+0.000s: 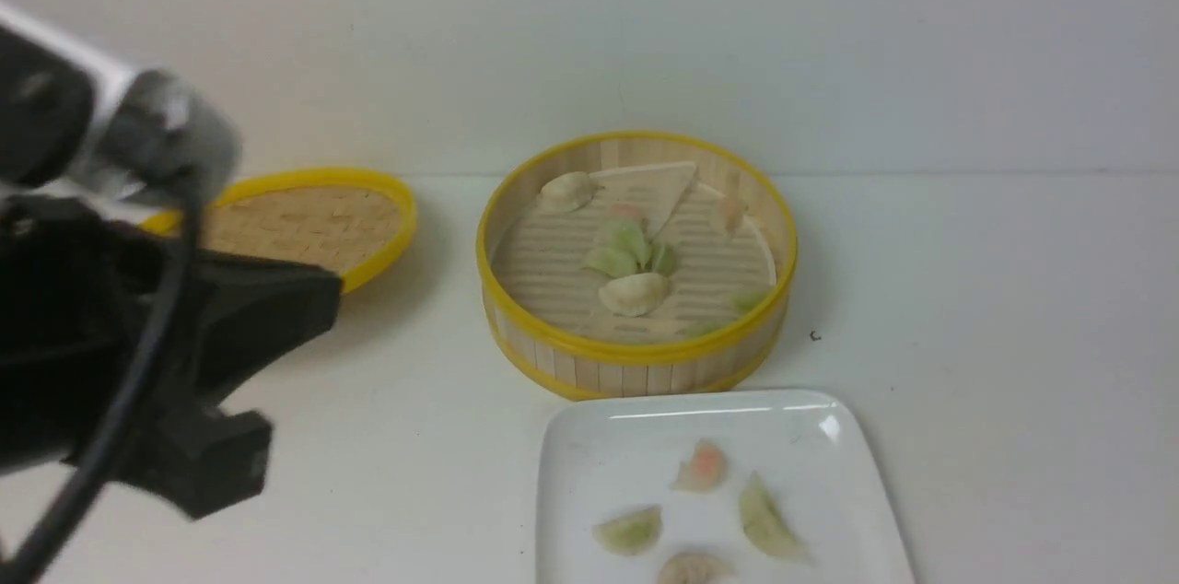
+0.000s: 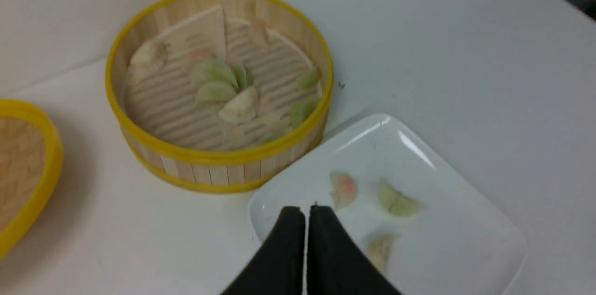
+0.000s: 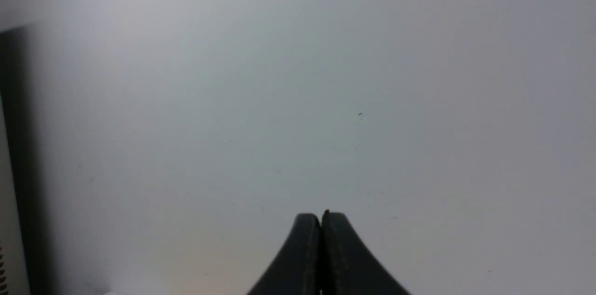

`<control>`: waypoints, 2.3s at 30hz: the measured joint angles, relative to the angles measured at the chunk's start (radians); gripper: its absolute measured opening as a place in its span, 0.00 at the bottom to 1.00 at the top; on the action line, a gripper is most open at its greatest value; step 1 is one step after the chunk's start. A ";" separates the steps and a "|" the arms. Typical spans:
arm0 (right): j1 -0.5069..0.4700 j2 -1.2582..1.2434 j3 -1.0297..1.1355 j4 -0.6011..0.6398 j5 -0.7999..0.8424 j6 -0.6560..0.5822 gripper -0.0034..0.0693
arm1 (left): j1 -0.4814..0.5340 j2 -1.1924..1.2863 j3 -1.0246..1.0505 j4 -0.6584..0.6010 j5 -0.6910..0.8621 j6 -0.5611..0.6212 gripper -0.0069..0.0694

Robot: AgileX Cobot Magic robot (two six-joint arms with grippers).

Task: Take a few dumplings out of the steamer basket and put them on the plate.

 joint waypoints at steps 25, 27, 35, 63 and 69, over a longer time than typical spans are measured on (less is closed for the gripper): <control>0.000 0.000 0.000 0.000 0.000 -0.001 0.03 | 0.000 -0.336 0.307 0.026 -0.177 0.000 0.08; 0.000 0.000 0.000 0.000 0.000 -0.001 0.03 | 0.020 -0.359 0.344 0.058 -0.215 0.005 0.08; 0.000 0.000 0.000 0.000 0.000 -0.001 0.03 | 0.282 -0.557 0.628 0.076 -0.367 0.008 0.08; 0.000 0.000 0.000 0.000 0.000 -0.001 0.03 | 0.457 -0.737 0.878 0.084 -0.268 0.014 0.08; 0.000 0.000 0.000 -0.007 0.001 -0.006 0.03 | 0.457 -0.737 0.878 0.084 -0.268 0.014 0.08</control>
